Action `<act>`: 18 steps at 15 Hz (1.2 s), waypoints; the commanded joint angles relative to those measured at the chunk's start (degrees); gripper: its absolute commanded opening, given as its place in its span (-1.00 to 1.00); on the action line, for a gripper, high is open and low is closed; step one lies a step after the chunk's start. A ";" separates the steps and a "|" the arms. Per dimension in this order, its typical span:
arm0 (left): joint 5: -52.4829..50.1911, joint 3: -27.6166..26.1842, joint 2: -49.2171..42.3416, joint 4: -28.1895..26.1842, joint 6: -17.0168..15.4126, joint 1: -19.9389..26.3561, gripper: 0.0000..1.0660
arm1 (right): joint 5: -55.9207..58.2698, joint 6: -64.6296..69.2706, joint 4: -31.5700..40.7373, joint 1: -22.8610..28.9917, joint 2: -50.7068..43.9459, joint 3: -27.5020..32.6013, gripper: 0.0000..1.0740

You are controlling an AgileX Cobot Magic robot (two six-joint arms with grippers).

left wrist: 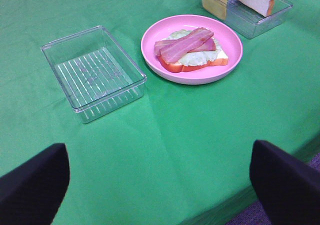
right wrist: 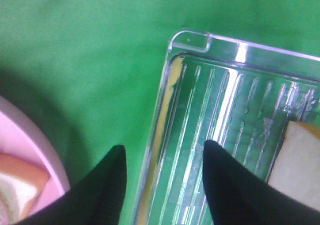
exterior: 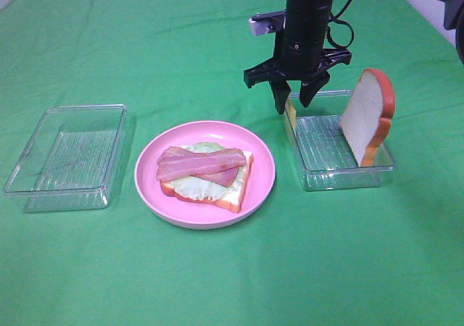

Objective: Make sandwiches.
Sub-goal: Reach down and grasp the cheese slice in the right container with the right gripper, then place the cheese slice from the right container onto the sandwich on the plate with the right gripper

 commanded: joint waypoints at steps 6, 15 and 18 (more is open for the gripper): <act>-0.57 0.11 -1.15 -0.06 0.11 -0.17 0.72 | -0.17 0.63 -0.92 -0.11 0.74 -0.11 -0.45; -0.57 0.11 -1.15 -0.06 0.11 -0.17 0.72 | 0.29 -1.26 -0.86 -0.11 0.11 -0.11 -1.00; -0.57 0.11 -1.15 -0.06 0.11 -0.17 0.72 | 0.34 -1.32 0.17 -0.11 -2.69 -0.11 -1.00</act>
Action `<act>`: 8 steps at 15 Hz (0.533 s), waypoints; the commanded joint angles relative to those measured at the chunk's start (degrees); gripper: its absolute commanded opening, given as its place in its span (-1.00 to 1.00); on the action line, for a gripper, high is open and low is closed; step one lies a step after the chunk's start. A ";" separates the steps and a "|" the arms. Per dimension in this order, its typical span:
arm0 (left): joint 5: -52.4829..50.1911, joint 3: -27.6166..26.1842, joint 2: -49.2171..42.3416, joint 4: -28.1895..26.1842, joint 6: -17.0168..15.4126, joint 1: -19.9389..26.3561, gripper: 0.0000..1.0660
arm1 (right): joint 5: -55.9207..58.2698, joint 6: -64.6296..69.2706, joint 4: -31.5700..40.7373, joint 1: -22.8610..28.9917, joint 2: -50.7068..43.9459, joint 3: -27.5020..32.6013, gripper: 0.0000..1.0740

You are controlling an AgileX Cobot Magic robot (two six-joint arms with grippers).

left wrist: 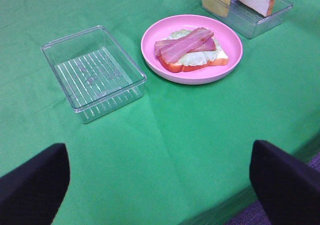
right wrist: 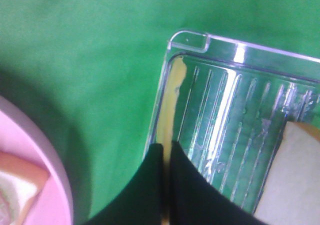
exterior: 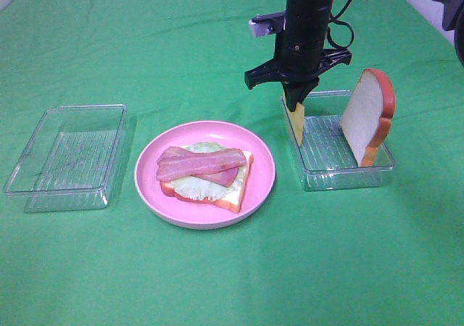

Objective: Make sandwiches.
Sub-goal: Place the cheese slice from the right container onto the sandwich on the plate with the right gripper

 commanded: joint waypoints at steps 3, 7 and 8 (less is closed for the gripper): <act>-0.57 0.11 -1.15 -0.06 0.11 -0.17 0.72 | 0.57 -7.05 11.00 -0.11 -6.65 -0.11 -1.00; -0.57 0.11 -1.15 -0.06 0.11 -0.17 0.72 | 3.61 -17.19 29.51 -0.06 -6.65 0.00 -1.00; -0.57 0.11 -1.15 -0.06 0.11 -0.17 0.72 | 4.76 -19.48 34.21 0.06 -6.07 0.00 -1.00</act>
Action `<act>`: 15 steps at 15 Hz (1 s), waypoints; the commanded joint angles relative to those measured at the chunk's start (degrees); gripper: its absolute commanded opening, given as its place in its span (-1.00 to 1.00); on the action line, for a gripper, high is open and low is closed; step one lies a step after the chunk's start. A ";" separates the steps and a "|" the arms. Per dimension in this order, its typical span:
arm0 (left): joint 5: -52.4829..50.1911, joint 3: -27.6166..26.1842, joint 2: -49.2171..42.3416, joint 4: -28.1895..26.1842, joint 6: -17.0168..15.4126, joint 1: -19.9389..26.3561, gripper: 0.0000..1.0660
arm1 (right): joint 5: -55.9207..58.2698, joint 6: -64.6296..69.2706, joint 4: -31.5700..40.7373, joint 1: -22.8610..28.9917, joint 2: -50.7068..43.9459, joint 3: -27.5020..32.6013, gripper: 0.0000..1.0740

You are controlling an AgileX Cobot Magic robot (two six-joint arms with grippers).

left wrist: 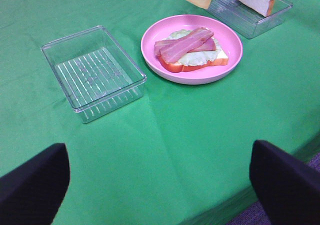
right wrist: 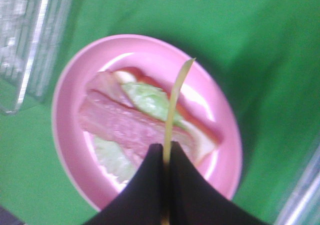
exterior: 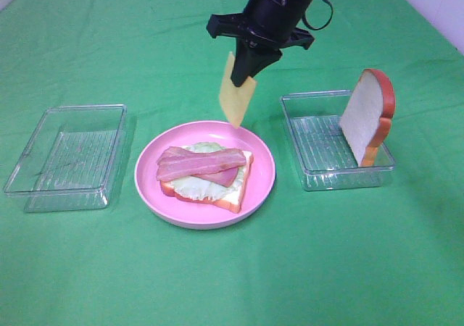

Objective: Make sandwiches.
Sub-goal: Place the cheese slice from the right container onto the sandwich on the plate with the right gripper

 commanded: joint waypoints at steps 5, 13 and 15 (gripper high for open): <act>-0.57 0.11 -1.15 -0.06 0.11 -0.17 0.72 | 4.47 -8.25 20.34 1.66 5.33 0.86 -1.00; -0.57 0.11 -1.15 -0.06 0.17 -0.17 0.72 | 4.47 -8.48 17.88 3.38 6.93 7.62 -1.00; -0.57 0.11 -1.15 -0.06 0.17 -0.17 0.72 | 3.61 -8.25 15.81 3.38 6.93 7.62 -1.00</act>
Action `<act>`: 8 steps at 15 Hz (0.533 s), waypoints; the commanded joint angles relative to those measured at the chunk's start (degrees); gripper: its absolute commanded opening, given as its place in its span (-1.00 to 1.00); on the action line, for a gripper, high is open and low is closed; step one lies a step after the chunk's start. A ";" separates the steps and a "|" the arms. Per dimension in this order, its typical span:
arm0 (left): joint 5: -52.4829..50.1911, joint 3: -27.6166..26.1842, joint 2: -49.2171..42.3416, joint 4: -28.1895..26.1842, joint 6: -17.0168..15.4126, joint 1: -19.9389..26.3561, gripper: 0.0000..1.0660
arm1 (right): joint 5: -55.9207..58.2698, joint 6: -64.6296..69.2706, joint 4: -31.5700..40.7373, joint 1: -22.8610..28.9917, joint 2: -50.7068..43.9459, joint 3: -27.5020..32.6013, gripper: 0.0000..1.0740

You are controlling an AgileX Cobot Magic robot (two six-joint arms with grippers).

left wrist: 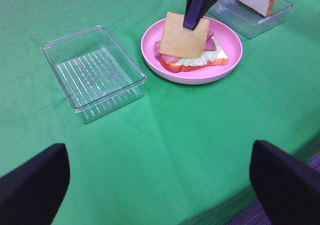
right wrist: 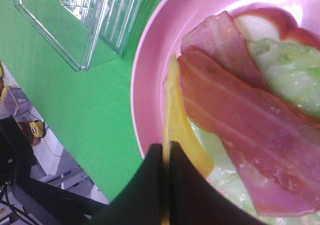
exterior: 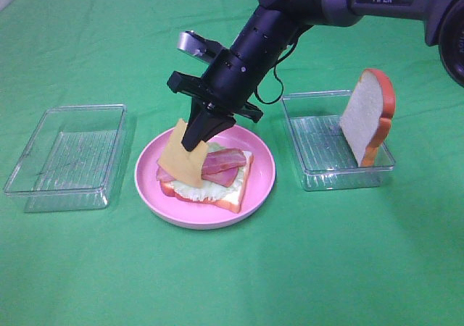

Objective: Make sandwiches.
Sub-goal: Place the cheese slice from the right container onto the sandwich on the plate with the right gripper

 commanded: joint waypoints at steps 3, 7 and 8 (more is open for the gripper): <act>-0.57 0.11 -1.15 -0.06 0.17 -0.17 0.72 | -0.74 2.29 -8.25 -0.06 -0.29 0.46 -1.00; -0.57 0.11 -1.15 -0.06 0.17 -0.17 0.72 | -4.47 5.61 -13.06 -0.06 -0.29 0.46 -0.84; -0.57 0.11 -1.15 -0.06 0.17 -0.17 0.72 | -5.73 5.67 -13.18 -0.06 -0.29 0.46 -0.50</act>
